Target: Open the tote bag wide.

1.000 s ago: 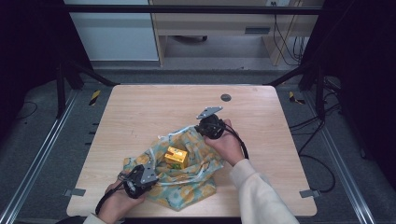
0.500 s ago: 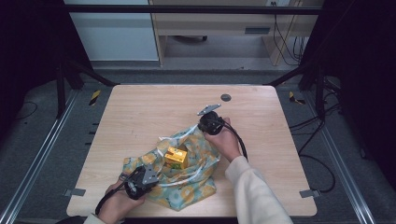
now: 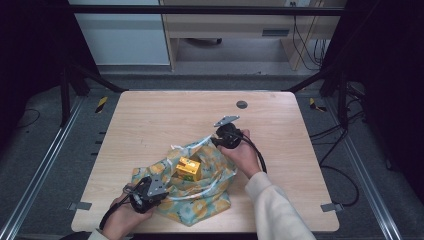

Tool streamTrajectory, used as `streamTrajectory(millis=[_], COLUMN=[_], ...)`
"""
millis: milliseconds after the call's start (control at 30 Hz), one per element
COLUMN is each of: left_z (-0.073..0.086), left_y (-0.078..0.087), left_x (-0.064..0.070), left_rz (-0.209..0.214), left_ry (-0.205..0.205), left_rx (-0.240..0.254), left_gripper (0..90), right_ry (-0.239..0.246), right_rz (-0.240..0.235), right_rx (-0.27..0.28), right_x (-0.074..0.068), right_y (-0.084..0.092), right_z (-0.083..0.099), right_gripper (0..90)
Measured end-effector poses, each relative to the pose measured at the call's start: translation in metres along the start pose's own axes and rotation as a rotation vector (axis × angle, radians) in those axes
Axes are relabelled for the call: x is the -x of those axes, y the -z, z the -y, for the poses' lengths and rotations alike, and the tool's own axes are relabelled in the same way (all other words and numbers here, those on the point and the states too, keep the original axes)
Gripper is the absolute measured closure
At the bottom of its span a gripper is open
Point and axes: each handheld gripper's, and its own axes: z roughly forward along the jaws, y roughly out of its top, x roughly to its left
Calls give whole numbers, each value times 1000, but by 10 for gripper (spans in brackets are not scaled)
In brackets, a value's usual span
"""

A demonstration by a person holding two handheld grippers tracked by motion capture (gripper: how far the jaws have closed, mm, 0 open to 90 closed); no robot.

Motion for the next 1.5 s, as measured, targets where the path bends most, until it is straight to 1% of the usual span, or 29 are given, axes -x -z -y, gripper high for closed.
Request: streamTrajectory(millis=[33,67,100,133,167,200,233,267,400,433,467,633,733,767,800,867,900,933,967,1000,1033,1100,1133,1167,1200,1233,1333,1433,1500], left_z=[-1,-1,-2,-2,-3,-5,-5,-5,-7,-7,-7,-8,-11,-13,-17,-23,-27,-30,-32,-34,-38,-42,-42,-41,-39,-37,-31,-27,-28], left_y=[2,3,5,7,8,11,11,13,21,23,26,38,44,43,42,38,34,31,28,23,17,10,7,4,2,-1,-9,-15,-18], left_x=[0,1,1,1,2,2,2,1,-2,-2,-3,-8,-13,-16,-19,-24,-27,-29,-32,-34,-37,-42,-43,-45,-45,-46,-44,-42,-41], left_rz=[2,4,1,-7,-15,-33,-33,-39,-40,-42,-48,-69,-103,-122,-149,-180,-190,-189,-186,-177,-179,-194,-199,-195,-180,-170,-165,-144,-145], left_ry=[6,14,16,18,26,44,44,54,94,94,99,128,156,173,177,173,156,153,144,147,131,111,113,126,146,161,143,141,146], left_rx=[18,27,43,59,75,101,101,116,163,168,176,225,252,261,258,245,234,219,201,177,145,124,123,135,135,140,97,74,77], left_gripper=[807,779,723,723,680,611,581,581,474,462,462,434,431,427,412,391,380,369,357,357,349,336,336,336,343,361,396,468,524], right_ry=[4,12,24,24,28,32,29,29,41,46,46,40,48,50,48,48,51,53,61,61,73,86,92,95,94,87,73,93,123], right_rz=[11,20,32,32,34,31,27,27,21,16,16,-17,-38,-50,-63,-73,-80,-87,-109,-109,-125,-159,-170,-178,-184,-190,-227,-234,-246], right_rx=[11,36,66,66,75,93,101,101,136,157,157,181,163,158,147,132,125,130,138,138,142,143,143,140,139,141,133,91,59], right_x=[-1,-3,-7,-7,-9,-12,-14,-14,-24,-31,-31,-44,-48,-48,-49,-49,-50,-52,-55,-55,-58,-64,-67,-69,-71,-71,-73,-79,-84], right_y=[5,15,27,27,34,47,53,53,77,89,89,111,113,112,111,107,105,104,104,104,103,101,99,97,94,91,81,70,65], right_z=[-1,-3,-4,-4,-5,-5,-5,-5,5,14,14,46,63,66,70,74,74,74,73,73,72,72,72,72,70,69,61,63,70], right_gripper=[542,494,403,403,360,318,309,309,311,314,314,327,341,348,354,353,349,339,318,318,299,281,273,274,279,287,308,347,348])
